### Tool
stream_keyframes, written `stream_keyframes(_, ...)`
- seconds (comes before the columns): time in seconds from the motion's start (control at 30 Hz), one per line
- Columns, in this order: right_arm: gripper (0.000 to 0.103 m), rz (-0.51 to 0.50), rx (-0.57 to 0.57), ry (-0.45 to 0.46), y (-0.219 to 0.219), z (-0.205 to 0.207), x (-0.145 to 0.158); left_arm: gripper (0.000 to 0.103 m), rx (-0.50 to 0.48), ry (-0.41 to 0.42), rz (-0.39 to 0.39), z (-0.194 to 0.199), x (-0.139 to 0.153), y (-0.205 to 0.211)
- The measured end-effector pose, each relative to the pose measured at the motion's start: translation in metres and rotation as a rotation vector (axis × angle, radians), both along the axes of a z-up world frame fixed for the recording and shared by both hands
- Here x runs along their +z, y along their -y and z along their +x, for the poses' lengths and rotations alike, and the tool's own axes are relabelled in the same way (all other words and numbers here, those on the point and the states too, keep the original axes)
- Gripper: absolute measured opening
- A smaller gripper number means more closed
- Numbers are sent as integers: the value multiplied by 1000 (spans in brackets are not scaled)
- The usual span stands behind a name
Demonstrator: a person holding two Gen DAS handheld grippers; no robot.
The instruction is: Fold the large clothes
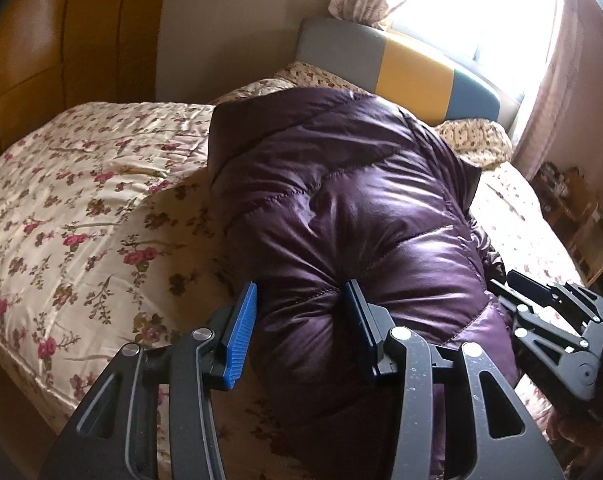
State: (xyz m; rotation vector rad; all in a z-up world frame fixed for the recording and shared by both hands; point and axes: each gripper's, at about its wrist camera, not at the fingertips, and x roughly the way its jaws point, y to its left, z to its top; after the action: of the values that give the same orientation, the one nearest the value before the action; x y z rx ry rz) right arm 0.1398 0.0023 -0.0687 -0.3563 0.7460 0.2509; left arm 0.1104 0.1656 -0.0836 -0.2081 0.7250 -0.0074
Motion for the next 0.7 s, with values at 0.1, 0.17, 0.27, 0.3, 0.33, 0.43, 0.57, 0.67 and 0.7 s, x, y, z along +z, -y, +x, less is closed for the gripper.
stream_keyframes(0.1, 31, -35, 9, 20, -3, -1, -19, 45, -6, 7, 41, 2, -5, 8)
stream_keyframes(0.17, 31, -28, 5, 15, -1, 1, -20, 45, 1, 8, 49, 2, -5, 9)
stream_keyframes(0.27, 31, -24, 6, 9, 2, 2, -17, 45, 10, 9, 37, 1, 0, 6)
stream_keyframes(0.3, 32, -26, 0, 19, 3, 3, -14, 45, 13, 11, 40, 1, 2, 6)
stream_keyframes(0.33, 32, -25, -3, 19, 4, 4, -12, 45, 16, 13, 43, 0, 4, 5)
stream_keyframes(0.43, 32, -19, -5, 18, 2, 3, -6, 45, 24, 18, 48, -3, 10, 5)
stream_keyframes(0.57, 33, 7, -7, 11, 3, 1, 2, 45, 23, 30, 47, -6, 17, 2)
stream_keyframes(0.67, 35, 24, -5, 9, 5, 1, 10, 45, 22, 38, 51, -8, 22, 2)
stream_keyframes(0.7, 37, 30, -5, 10, 6, 1, 12, 45, 20, 39, 51, -8, 23, 1)
